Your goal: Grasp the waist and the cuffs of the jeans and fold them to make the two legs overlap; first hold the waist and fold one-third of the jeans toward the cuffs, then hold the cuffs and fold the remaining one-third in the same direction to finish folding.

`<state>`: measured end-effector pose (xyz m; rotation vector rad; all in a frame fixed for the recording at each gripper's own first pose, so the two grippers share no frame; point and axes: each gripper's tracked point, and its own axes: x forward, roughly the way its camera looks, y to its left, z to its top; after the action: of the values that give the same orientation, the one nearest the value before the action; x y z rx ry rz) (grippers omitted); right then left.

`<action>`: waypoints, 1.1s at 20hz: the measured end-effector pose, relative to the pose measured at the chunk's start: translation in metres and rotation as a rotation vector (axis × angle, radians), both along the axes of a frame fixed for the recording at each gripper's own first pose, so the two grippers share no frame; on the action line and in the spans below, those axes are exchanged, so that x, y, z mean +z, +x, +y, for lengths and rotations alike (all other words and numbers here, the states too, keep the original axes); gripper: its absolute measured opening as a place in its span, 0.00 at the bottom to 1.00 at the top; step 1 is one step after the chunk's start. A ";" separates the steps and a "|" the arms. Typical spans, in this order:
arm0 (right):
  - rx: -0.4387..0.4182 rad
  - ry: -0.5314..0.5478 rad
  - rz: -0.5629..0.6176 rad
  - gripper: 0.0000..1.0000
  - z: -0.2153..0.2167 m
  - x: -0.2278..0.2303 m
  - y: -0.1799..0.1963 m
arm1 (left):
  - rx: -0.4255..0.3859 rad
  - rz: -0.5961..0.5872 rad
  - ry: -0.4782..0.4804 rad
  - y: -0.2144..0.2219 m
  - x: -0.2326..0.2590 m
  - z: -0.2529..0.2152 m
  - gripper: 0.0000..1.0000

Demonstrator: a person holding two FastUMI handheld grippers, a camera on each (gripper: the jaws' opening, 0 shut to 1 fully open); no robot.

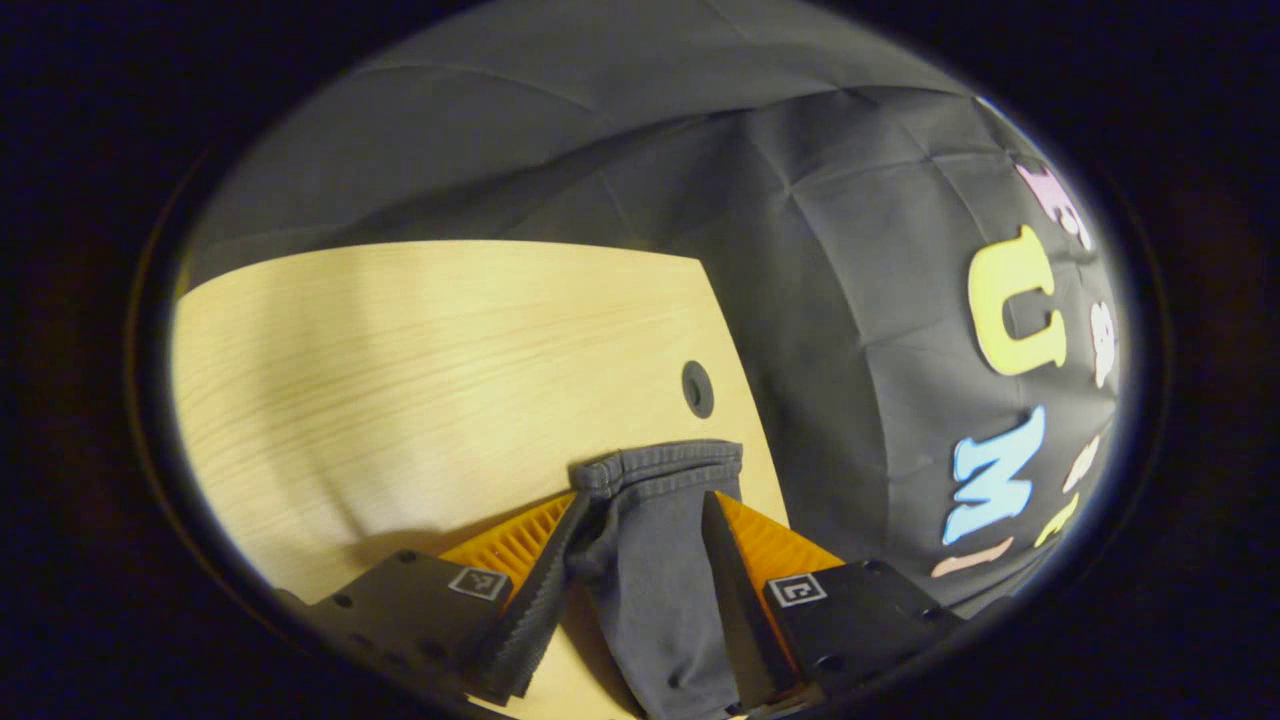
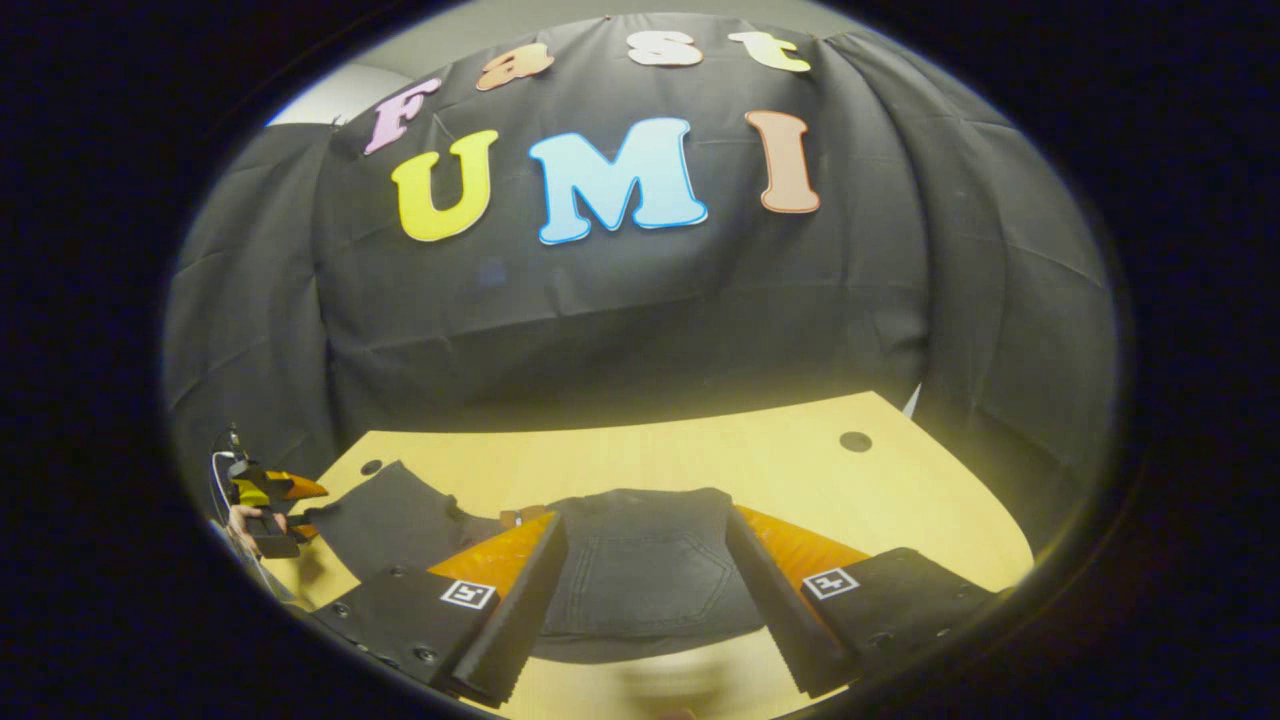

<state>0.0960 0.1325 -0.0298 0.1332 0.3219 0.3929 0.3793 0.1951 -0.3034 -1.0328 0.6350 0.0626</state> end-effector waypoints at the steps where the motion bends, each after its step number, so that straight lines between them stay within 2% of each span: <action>1: -0.005 -0.006 0.003 0.95 -0.002 0.000 0.001 | -0.035 -0.001 0.063 0.005 -0.005 -0.006 0.79; 2: -0.009 -0.012 0.008 0.95 -0.005 -0.002 0.001 | -0.087 -0.010 0.132 0.008 -0.011 -0.017 0.69; 3: -0.011 -0.017 0.012 0.95 -0.006 -0.003 0.001 | -0.132 -0.019 0.202 0.010 -0.014 -0.024 0.68; 4: -0.013 -0.022 0.017 0.95 -0.007 -0.004 0.001 | -0.179 -0.028 0.274 0.009 -0.018 -0.035 0.62; 5: -0.014 -0.026 0.021 0.95 -0.008 -0.005 0.001 | -0.214 -0.029 0.349 0.010 -0.021 -0.039 0.64; 7: -0.015 -0.033 0.028 0.95 -0.008 -0.007 0.001 | -0.295 0.009 0.592 0.007 -0.037 -0.039 0.60; 9: -0.010 -0.036 0.035 0.95 -0.007 -0.009 -0.002 | -0.374 0.040 0.792 0.002 -0.051 -0.043 0.38; 10: -0.008 -0.035 0.031 0.95 -0.006 -0.008 -0.003 | -0.415 0.050 0.871 0.000 -0.055 -0.044 0.37; 11: -0.005 -0.034 0.028 0.95 -0.006 -0.007 -0.003 | -0.410 0.035 0.871 0.000 -0.056 -0.047 0.37; 13: -0.003 -0.035 0.021 0.95 -0.006 -0.005 -0.006 | -0.353 0.017 0.784 0.006 -0.050 -0.041 0.19; 14: 0.001 -0.036 0.014 0.95 -0.007 -0.004 -0.006 | -0.323 -0.002 0.700 0.004 -0.047 -0.046 0.13; 16: 0.001 -0.044 0.011 0.95 -0.011 -0.004 -0.005 | -0.248 -0.052 0.476 0.008 -0.029 -0.047 0.09; 17: 0.000 -0.047 0.008 0.95 -0.014 -0.004 -0.004 | -0.204 -0.097 0.328 0.011 -0.008 -0.055 0.09; 18: -0.002 -0.048 0.006 0.95 -0.016 -0.003 -0.003 | -0.176 -0.123 0.235 0.017 0.009 -0.061 0.09; 19: 0.000 -0.045 0.002 0.95 -0.016 -0.001 -0.002 | -0.160 -0.139 0.184 0.017 0.022 -0.066 0.09; 22: 0.011 -0.032 0.001 0.95 -0.017 0.001 -0.001 | -0.196 -0.183 0.102 0.012 0.065 -0.118 0.10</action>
<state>0.0954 0.1155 -0.0292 0.1004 0.3303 0.3988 0.3918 0.0770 -0.2379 -0.8627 0.5577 -0.1679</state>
